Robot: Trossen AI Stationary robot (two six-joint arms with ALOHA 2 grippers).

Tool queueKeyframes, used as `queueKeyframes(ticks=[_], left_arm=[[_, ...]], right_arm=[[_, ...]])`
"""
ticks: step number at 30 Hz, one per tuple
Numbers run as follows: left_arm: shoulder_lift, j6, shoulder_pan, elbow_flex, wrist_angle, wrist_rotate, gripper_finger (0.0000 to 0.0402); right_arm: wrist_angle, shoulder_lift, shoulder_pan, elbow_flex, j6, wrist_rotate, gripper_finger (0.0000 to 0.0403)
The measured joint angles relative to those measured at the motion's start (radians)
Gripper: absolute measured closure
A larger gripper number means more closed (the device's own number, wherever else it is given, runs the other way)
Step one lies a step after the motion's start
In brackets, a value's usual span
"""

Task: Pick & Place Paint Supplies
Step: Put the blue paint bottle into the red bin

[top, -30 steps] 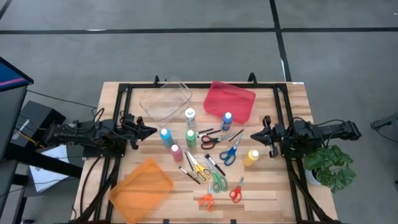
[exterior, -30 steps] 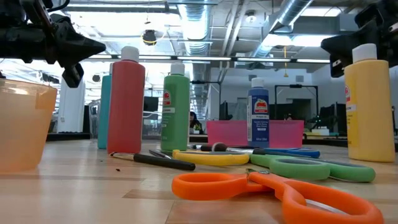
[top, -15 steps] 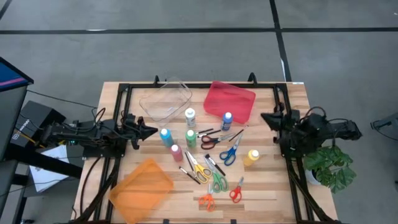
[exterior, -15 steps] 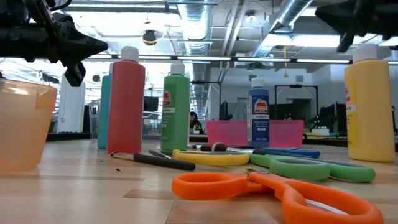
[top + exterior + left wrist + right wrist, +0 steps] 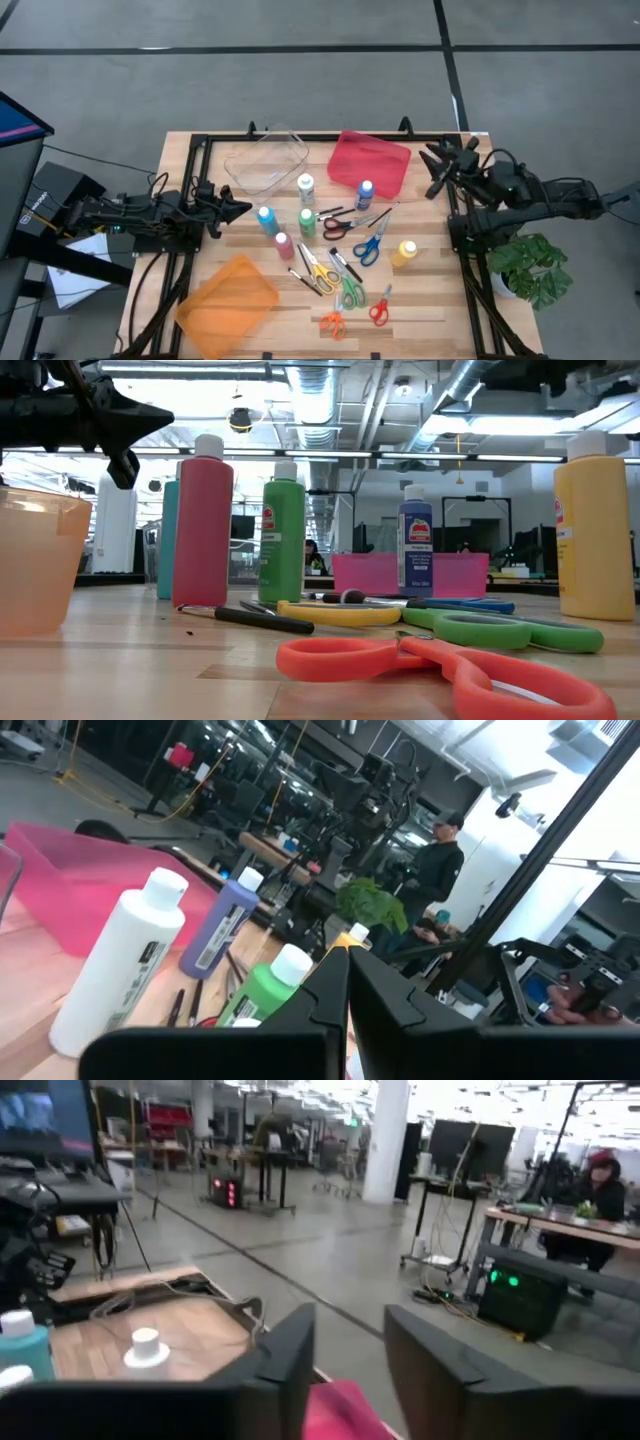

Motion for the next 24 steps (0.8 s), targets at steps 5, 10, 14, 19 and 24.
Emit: queueKeyframes(ticks=[5, 10, 14, 19, 24], left_arm=[[0.000, 0.000, 0.000, 0.000, 0.000, 0.000, 0.0396], [0.000, 0.000, 0.000, 0.000, 0.000, 0.000, 0.0396], [0.000, 0.000, 0.000, 0.000, 0.000, 0.000, 0.0396], [0.000, 0.000, 0.000, 0.000, 0.000, 0.000, 0.0396], [0.000, 0.000, 0.000, 0.000, 0.000, 0.000, 0.0396]], right_arm=[[-0.069, 0.089, -0.030, 0.049, 0.059, 0.000, 0.0172], [-0.081, 0.167, -0.081, 0.049, 0.134, -0.090, 0.0116], [-0.090, 0.246, -0.143, 0.049, 0.162, -0.188, 0.0111], [-0.100, 0.349, -0.230, 0.049, 0.158, -0.344, 0.0111], [-0.101, 0.461, -0.307, 0.049, 0.151, -0.516, 0.0111]])
